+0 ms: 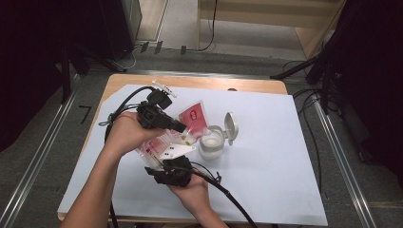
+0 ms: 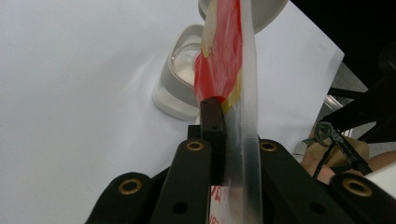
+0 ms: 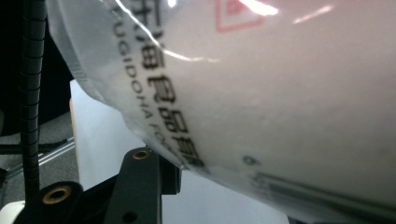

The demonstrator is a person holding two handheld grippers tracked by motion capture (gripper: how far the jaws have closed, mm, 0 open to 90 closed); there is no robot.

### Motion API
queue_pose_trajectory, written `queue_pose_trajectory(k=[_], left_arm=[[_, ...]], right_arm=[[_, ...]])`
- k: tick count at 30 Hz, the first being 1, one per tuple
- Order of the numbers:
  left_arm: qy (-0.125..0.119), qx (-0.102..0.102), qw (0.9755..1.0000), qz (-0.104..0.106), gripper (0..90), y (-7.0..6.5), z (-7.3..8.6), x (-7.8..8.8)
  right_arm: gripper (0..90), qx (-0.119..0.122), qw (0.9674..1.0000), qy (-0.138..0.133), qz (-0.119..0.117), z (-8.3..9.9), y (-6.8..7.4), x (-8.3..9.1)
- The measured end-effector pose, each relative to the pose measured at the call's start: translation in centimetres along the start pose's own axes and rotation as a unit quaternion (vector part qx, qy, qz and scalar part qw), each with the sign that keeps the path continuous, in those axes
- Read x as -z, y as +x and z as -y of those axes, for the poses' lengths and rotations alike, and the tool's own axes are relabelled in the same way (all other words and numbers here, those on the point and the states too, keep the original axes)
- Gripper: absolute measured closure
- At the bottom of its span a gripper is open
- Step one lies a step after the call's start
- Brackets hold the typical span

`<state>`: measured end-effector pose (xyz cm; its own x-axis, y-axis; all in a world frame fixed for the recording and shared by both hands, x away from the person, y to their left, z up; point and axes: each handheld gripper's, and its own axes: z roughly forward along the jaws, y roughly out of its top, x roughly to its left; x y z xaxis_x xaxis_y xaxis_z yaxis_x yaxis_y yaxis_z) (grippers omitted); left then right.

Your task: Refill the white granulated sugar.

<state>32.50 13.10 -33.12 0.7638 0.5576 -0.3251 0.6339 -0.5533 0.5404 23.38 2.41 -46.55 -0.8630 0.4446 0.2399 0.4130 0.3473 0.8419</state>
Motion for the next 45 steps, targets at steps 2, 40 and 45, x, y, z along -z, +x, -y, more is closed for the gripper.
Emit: queue_pose_trajectory(k=[2,40,45], left_arm=[[-0.007,0.001,1.0000,0.004,89.7,0.0,0.2,0.1],[-0.052,-0.007,0.9984,0.024,90.0,0.7,3.3,3.7],[-0.063,-0.001,0.9976,0.027,90.0,0.8,3.8,4.5]], right_arm=[[60.5,0.001,1.0000,0.001,0.001,0.0,0.0,0.0],[60.3,-0.018,0.9982,-0.014,0.055,1.4,-2.4,1.7],[60.2,-0.032,0.9978,-0.018,0.056,1.4,-2.8,2.0]])
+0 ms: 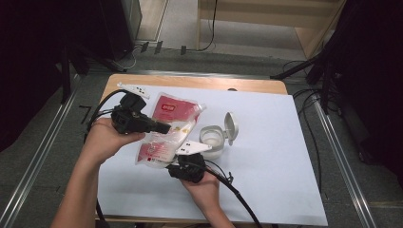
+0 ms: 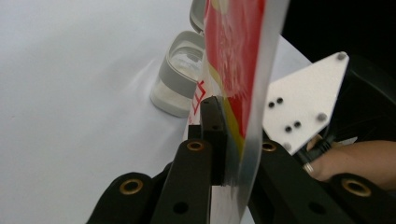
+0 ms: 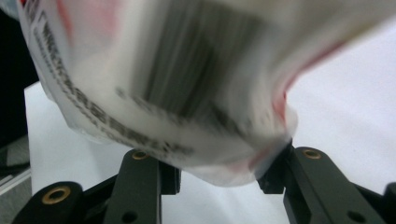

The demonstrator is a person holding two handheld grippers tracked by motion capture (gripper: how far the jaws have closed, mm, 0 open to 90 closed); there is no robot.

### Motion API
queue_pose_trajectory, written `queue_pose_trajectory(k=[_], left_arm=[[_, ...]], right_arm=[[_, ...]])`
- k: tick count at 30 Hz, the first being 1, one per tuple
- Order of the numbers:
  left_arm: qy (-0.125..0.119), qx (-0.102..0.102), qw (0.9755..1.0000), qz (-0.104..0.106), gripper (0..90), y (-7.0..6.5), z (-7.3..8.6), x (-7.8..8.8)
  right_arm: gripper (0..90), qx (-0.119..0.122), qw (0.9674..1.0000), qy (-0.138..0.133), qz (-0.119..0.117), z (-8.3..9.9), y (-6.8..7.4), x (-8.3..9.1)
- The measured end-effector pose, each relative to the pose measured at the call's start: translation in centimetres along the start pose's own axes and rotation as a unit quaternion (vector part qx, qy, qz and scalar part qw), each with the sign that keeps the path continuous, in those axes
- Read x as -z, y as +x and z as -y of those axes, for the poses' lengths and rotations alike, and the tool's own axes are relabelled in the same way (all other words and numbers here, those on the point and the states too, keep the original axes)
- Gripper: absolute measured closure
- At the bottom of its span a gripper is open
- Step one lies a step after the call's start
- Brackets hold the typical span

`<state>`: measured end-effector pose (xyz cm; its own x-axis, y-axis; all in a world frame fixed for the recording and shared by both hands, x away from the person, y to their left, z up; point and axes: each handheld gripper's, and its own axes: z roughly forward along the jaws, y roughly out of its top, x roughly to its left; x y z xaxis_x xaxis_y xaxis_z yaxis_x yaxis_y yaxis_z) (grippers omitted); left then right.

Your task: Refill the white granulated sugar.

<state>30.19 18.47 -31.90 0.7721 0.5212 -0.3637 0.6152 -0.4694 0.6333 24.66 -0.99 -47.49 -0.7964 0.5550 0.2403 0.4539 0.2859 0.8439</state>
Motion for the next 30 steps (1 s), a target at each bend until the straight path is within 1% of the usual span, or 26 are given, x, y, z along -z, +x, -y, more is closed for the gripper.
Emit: queue_pose_trajectory(k=[1,2,4,5,6,8,9,10,11,12,13,14,15,16,17,18,19,20,21,22,23,24,25,28,29,30], left_arm=[[-0.005,0.002,1.0000,0.003,90.0,0.0,0.1,0.3],[-0.006,0.002,1.0000,0.002,90.0,0.0,0.1,0.3],[-0.010,0.001,0.9999,0.001,90.0,-0.1,0.0,0.3],[-0.010,0.001,0.9999,0.001,90.0,-0.1,0.0,0.3],[-0.010,-0.002,0.9999,0.000,90.0,-0.1,0.0,0.3],[-0.017,-0.005,0.9998,0.001,90.0,-0.2,-0.1,0.5],[-0.020,-0.006,0.9998,-0.003,90.0,-0.2,-0.1,0.7],[-0.025,-0.001,0.9997,0.001,90.0,-0.2,-0.1,0.8],[-0.025,-0.001,0.9997,0.001,90.0,-0.2,-0.1,0.8],[-0.034,0.001,0.9994,-0.001,90.0,-0.3,-0.1,1.2],[-0.034,0.001,0.9994,-0.001,90.0,-0.3,-0.1,1.2],[-0.040,0.004,0.9992,-0.004,90.0,-0.3,-0.1,1.4],[-0.043,0.001,0.9991,-0.006,90.0,-0.2,-0.1,1.5],[-0.043,0.001,0.9991,-0.006,90.0,-0.2,-0.1,1.5],[-0.047,0.003,0.9988,-0.013,90.0,-0.2,-0.1,1.8],[-0.051,0.005,0.9986,-0.013,90.0,-0.2,0.0,1.9],[-0.051,0.005,0.9986,-0.013,90.0,-0.2,0.0,1.9],[-0.057,0.003,0.9982,-0.018,90.0,-0.2,0.0,2.1],[-0.057,0.003,0.9982,-0.018,90.0,-0.2,0.0,2.1],[-0.062,0.005,0.9977,-0.029,90.0,-0.2,0.0,2.4],[-0.062,0.005,0.9977,-0.029,90.0,-0.2,0.0,2.4],[-0.066,0.008,0.9969,-0.041,90.0,0.0,0.0,2.6],[-0.069,0.009,0.9965,-0.045,90.0,0.1,0.0,2.7],[-0.074,0.014,0.9960,-0.048,90.0,0.4,0.2,2.9],[-0.075,0.014,0.9959,-0.049,90.0,0.6,0.2,2.9],[-0.075,0.016,0.9956,-0.053,90.0,0.6,0.3,3.0]], right_arm=[[60.4,-0.008,0.9999,-0.005,-0.002,0.0,-0.3,0.2],[60.4,-0.007,1.0000,-0.005,-0.002,-0.1,-0.4,0.3],[60.5,0.012,0.9999,0.000,0.004,-0.3,0.0,0.4],[60.6,0.020,0.9998,0.003,0.002,-0.4,0.1,0.3],[60.6,0.020,0.9998,0.003,0.002,-0.4,0.1,0.3],[60.6,0.032,0.9994,0.008,-0.005,-0.8,0.5,0.3],[60.5,0.033,0.9994,0.009,-0.009,-0.9,0.5,0.3],[60.1,0.032,0.9994,0.008,-0.012,-1.0,0.5,0.4],[60.0,0.029,0.9994,0.009,-0.018,-1.1,0.5,0.4],[59.7,0.025,0.9994,0.011,-0.022,-1.2,0.3,0.5],[59.7,0.025,0.9994,0.011,-0.022,-1.2,0.3,0.5],[59.6,0.021,0.9992,0.018,-0.028,-1.4,0.1,0.5],[59.6,0.021,0.9991,0.019,-0.032,-1.4,0.0,0.6],[59.6,0.021,0.9991,0.019,-0.032,-1.4,0.0,0.6],[59.5,0.025,0.9989,0.023,-0.031,-1.4,-0.1,0.7],[59.6,0.028,0.9988,0.025,-0.033,-1.4,-0.2,0.7],[59.6,0.028,0.9988,0.025,-0.033,-1.4,-0.2,0.7],[59.9,0.035,0.9985,0.028,-0.031,-1.4,-0.2,0.8],[59.9,0.035,0.9985,0.028,-0.031,-1.4,-0.2,0.8],[60.2,0.039,0.9984,0.032,-0.027,-1.4,-0.2,0.9],[60.2,0.039,0.9984,0.032,-0.027,-1.4,-0.2,0.9],[60.2,0.040,0.9982,0.034,-0.027,-1.4,-0.3,1.0],[60.3,0.042,0.9981,0.035,-0.027,-1.3,-0.3,1.1],[59.7,0.041,0.9975,0.042,-0.040,-1.3,-0.5,1.4],[58.6,0.044,0.9970,0.044,-0.046,-1.3,-0.6,1.4],[58.4,0.050,0.9966,0.048,-0.045,-1.3,-0.7,1.4]])
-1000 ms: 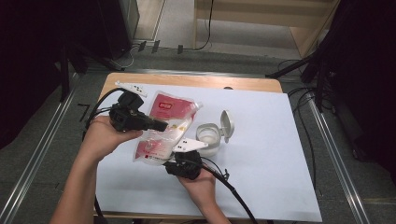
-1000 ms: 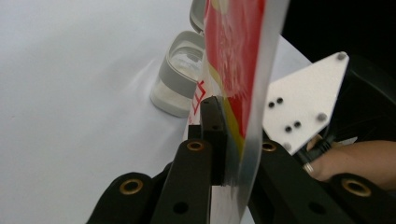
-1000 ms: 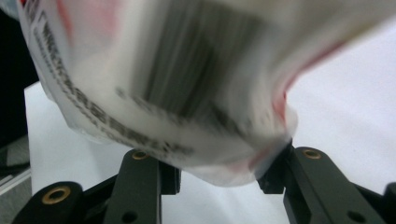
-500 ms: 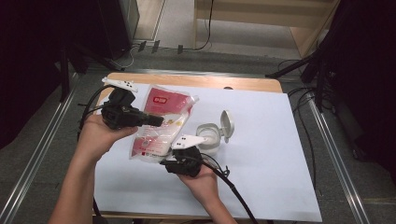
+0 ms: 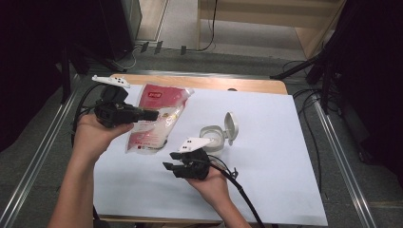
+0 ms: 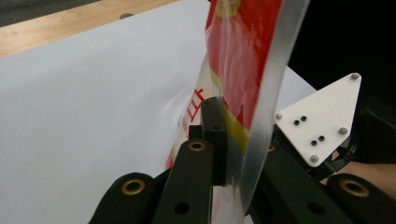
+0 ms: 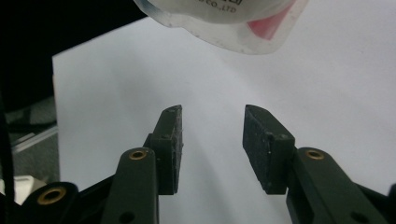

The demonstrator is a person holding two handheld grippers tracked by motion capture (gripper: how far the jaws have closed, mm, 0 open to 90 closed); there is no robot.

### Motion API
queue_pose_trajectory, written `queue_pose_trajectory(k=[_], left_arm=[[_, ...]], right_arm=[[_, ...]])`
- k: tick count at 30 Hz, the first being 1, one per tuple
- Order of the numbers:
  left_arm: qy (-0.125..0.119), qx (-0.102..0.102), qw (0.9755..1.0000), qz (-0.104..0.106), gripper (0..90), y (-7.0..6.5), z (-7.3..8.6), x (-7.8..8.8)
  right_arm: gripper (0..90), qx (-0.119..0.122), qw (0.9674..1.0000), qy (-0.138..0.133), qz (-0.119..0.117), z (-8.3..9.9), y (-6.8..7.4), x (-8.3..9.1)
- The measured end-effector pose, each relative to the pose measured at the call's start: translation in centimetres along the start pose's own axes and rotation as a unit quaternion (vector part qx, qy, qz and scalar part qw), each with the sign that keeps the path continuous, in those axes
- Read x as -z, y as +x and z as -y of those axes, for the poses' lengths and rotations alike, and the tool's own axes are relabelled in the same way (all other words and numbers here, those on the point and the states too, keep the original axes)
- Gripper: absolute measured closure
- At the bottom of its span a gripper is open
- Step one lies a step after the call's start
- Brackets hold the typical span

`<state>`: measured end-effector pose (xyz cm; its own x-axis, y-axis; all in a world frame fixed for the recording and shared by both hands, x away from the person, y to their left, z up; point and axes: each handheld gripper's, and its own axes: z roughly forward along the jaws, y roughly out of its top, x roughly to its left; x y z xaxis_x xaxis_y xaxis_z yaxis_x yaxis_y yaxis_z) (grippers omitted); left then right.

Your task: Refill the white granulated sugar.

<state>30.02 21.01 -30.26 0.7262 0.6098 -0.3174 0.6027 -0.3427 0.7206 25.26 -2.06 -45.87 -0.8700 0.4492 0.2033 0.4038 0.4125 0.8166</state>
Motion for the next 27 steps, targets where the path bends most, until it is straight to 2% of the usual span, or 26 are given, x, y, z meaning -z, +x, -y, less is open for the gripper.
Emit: queue_pose_trajectory(k=[1,2,3,5,8,9,11,12,14,17,19,22,24,27], left_arm=[[0.000,0.000,1.0000,0.000,90.0,0.0,0.0,0.0],[-0.003,-0.003,1.0000,-0.009,90.0,0.0,0.0,0.1],[-0.008,-0.002,0.9998,-0.018,90.0,0.0,0.0,0.1],[-0.009,0.000,0.9997,-0.023,90.0,0.1,0.1,0.0],[-0.008,0.002,0.9996,-0.027,90.0,0.4,0.2,-0.1],[-0.009,0.009,0.9996,-0.026,90.0,0.8,0.3,-0.2],[-0.016,0.015,0.9994,-0.025,90.0,1.1,0.4,-0.2],[-0.020,0.016,0.9991,-0.033,90.0,1.1,0.4,-0.2],[-0.027,0.018,0.9987,-0.040,90.0,1.2,0.4,-0.1],[-0.027,0.021,0.9983,-0.048,90.0,1.2,0.3,-0.2],[-0.025,0.023,0.9978,-0.057,90.0,1.5,0.3,-0.5],[-0.020,0.027,0.9978,-0.056,90.0,1.9,0.3,-0.9],[-0.016,0.029,0.9978,-0.058,90.0,2.3,0.2,-1.3],[-0.014,0.027,0.9976,-0.062,90.0,2.6,0.2,-1.8]], right_arm=[[58.4,0.000,1.0000,0.000,0.000,0.0,0.0,0.0],[58.3,0.006,1.0000,-0.001,-0.007,0.0,-0.2,0.1],[58.3,-0.002,0.9999,0.000,-0.017,0.0,-0.3,0.1],[57.3,-0.014,0.9992,-0.003,-0.037,0.1,-0.5,0.3],[56.9,-0.010,0.9990,-0.006,-0.044,0.1,-0.7,0.5],[55.8,-0.011,0.9983,-0.012,-0.056,0.0,-1.0,0.9],[55.6,-0.011,0.9978,-0.011,-0.064,0.0,-1.3,1.3],[55.4,-0.013,0.9974,-0.009,-0.070,0.0,-1.5,1.5],[55.4,-0.002,0.9967,-0.008,-0.080,0.1,-1.8,1.8],[55.2,0.011,0.9970,-0.002,-0.077,0.1,-2.0,2.3],[55.2,0.012,0.9965,-0.003,-0.083,0.0,-2.4,2.9],[55.0,0.012,0.9964,-0.003,-0.084,-0.1,-2.6,3.4],[54.1,0.024,0.9962,-0.004,-0.084,-0.1,-2.9,4.3],[53.9,0.019,0.9960,-0.003,-0.087,-0.1,-3.4,5.3]])
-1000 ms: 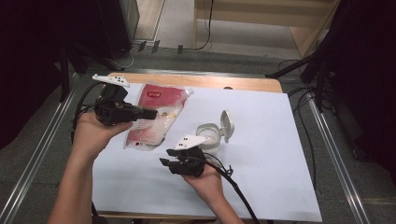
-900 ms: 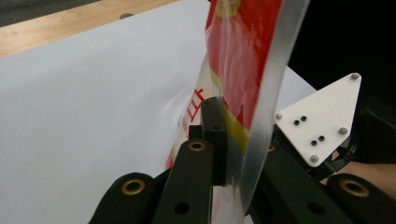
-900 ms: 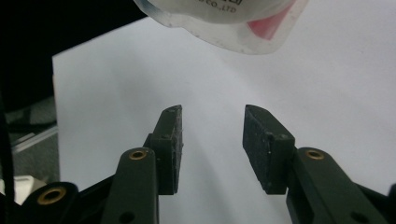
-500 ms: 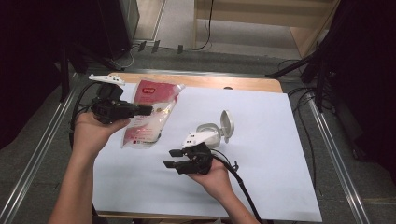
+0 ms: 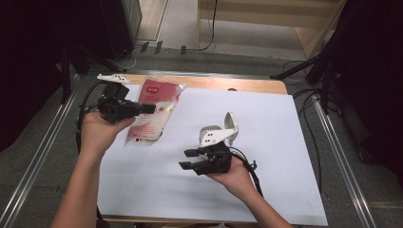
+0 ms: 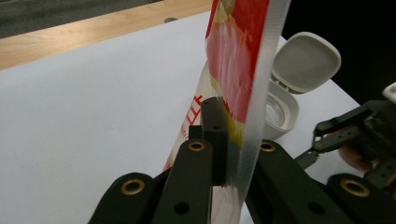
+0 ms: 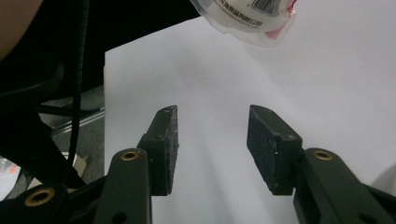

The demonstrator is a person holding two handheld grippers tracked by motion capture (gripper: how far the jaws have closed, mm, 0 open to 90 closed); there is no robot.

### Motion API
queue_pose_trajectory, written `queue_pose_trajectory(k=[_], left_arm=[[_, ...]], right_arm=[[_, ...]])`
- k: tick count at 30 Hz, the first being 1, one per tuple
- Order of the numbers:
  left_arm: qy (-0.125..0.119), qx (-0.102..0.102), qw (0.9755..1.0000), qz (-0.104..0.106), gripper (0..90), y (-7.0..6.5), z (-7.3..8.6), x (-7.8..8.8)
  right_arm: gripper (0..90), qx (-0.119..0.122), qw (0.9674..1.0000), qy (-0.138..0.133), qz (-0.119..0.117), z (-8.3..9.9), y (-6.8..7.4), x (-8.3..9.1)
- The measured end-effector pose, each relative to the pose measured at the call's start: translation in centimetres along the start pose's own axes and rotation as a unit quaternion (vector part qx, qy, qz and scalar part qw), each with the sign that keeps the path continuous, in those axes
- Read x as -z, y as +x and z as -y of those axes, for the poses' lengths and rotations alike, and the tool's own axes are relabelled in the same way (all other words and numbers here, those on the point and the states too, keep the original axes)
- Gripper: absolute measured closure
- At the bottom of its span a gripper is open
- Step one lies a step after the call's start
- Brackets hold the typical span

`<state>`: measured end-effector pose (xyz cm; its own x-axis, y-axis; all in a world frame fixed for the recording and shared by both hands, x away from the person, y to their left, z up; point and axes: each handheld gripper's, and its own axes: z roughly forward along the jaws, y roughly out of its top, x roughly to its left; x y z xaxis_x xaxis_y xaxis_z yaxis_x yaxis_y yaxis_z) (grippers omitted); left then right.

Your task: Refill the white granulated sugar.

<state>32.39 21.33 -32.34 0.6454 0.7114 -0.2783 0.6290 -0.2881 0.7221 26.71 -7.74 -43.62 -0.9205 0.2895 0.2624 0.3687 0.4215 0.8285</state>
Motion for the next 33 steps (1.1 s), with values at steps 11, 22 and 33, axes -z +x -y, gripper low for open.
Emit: queue_pose_trajectory(k=[11,22,33], left_arm=[[0.007,0.016,0.9998,-0.004,90.0,2.4,-0.3,-3.5],[0.008,-0.004,1.0000,-0.002,90.0,2.7,-0.5,-7.1],[0.005,-0.005,0.9999,-0.007,90.0,3.2,0.5,-9.1]], right_arm=[[53.6,0.005,1.0000,0.002,0.005,1.1,0.0,2.7],[53.0,0.005,0.9998,0.007,0.021,2.2,-0.8,4.1],[53.3,-0.014,0.9995,0.003,0.029,3.7,-1.4,5.1]])
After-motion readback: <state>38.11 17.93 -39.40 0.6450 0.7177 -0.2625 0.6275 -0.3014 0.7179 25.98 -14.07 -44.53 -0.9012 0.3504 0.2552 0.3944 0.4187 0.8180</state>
